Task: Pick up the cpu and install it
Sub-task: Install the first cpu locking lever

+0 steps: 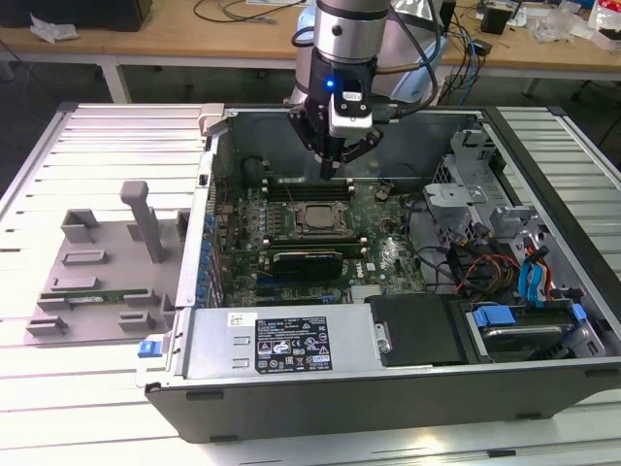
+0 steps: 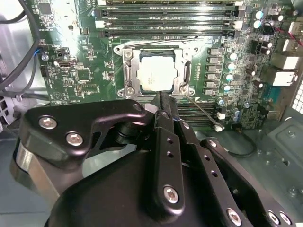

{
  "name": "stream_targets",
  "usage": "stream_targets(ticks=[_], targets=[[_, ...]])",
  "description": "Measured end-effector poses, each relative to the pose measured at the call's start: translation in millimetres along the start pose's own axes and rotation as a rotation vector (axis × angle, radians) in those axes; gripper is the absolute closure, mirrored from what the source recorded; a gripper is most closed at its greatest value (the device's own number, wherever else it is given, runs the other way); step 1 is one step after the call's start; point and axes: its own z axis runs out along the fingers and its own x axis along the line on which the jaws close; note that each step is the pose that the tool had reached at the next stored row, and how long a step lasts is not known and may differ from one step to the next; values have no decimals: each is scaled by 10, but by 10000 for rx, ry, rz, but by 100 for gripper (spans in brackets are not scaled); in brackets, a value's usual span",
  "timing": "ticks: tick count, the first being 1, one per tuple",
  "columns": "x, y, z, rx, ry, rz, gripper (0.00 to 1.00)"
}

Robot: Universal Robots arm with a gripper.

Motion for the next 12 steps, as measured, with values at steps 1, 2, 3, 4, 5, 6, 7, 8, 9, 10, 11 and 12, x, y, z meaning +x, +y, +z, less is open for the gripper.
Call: stream_targets(ticks=[1, 2, 3, 4, 5, 6, 7, 8, 9, 10, 11, 12], targets=[[0, 0, 0, 0, -5, -95, 89], [0, 0, 0, 3, -12, -244, 89], [0, 0, 0, 3, -17, -340, 89], [0, 0, 0, 4, -19, -391, 89], [0, 0, 0, 5, -23, -443, 89], [0, 0, 0, 5, -25, -497, 89], [0, 0, 0, 6, -28, -550, 89], [0, 0, 0, 7, -32, -643, 89], [0, 0, 0, 7, -37, -733, 89], [0, 0, 0, 8, -42, -837, 89], [0, 0, 0, 9, -47, -946, 89], [0, 0, 0, 10, -52, -1028, 89]])
